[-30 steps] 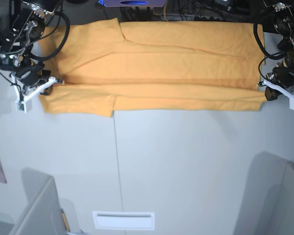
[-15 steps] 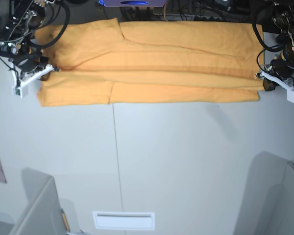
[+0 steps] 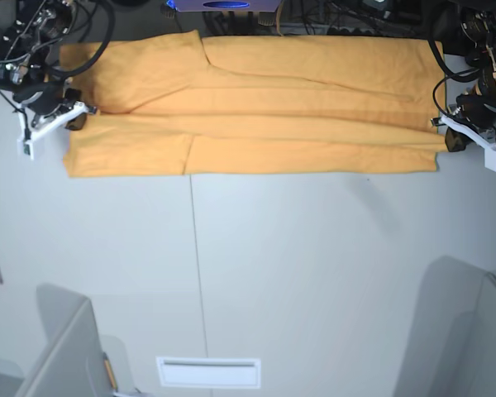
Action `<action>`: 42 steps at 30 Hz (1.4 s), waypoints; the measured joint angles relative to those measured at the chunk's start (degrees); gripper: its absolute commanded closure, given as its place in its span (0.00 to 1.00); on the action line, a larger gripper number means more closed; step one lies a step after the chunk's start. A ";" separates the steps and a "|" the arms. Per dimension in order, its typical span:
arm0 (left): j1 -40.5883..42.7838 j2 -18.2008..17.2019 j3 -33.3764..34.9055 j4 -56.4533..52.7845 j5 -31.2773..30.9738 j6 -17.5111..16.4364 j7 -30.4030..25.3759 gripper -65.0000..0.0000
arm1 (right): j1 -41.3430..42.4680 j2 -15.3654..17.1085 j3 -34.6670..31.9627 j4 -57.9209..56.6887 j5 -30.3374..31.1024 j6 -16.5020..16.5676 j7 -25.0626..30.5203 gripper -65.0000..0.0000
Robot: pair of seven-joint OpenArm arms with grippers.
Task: Fold the T-shirt properly
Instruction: 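Drag the folded shirt toward the robot with both grippers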
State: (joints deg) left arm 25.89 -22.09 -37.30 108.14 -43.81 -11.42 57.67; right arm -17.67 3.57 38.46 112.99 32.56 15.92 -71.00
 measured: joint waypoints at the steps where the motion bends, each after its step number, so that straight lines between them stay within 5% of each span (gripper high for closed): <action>1: 0.02 0.02 0.00 0.00 0.02 0.00 0.00 1.00 | 0.57 0.07 0.94 0.00 -0.17 0.00 -0.44 1.00; 26: 3.98 0.02 0.28 0.11 0.20 0.02 0.02 1.00 | 0.35 -0.17 1.73 -0.20 -0.35 0.00 -6.23 1.00; 28: 3.98 0.00 0.17 0.11 0.22 0.07 0.02 0.88 | 0.63 -0.13 1.95 -0.20 -0.37 0.00 -6.10 0.96; 32: 3.80 0.17 -1.49 0.11 0.13 0.13 0.26 0.55 | 0.63 0.00 2.05 -0.17 -0.39 0.00 -5.57 0.69; 37: 3.50 0.26 -8.37 0.15 0.13 0.48 -0.02 0.25 | 0.66 0.00 2.10 -0.11 -0.39 0.00 -5.60 0.68; 40: 3.13 0.70 -8.17 0.15 -0.07 0.37 0.11 0.30 | 0.63 0.02 1.79 -0.07 -0.39 0.02 -4.55 0.68; 42: 2.19 1.38 -8.13 0.13 0.02 0.22 0.17 0.51 | 0.57 -0.13 0.81 0.17 -0.48 0.02 -2.84 0.75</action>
State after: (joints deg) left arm 28.08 -20.71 -45.43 108.27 -43.79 -11.20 57.84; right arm -17.10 3.44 39.27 113.16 32.08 15.94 -73.84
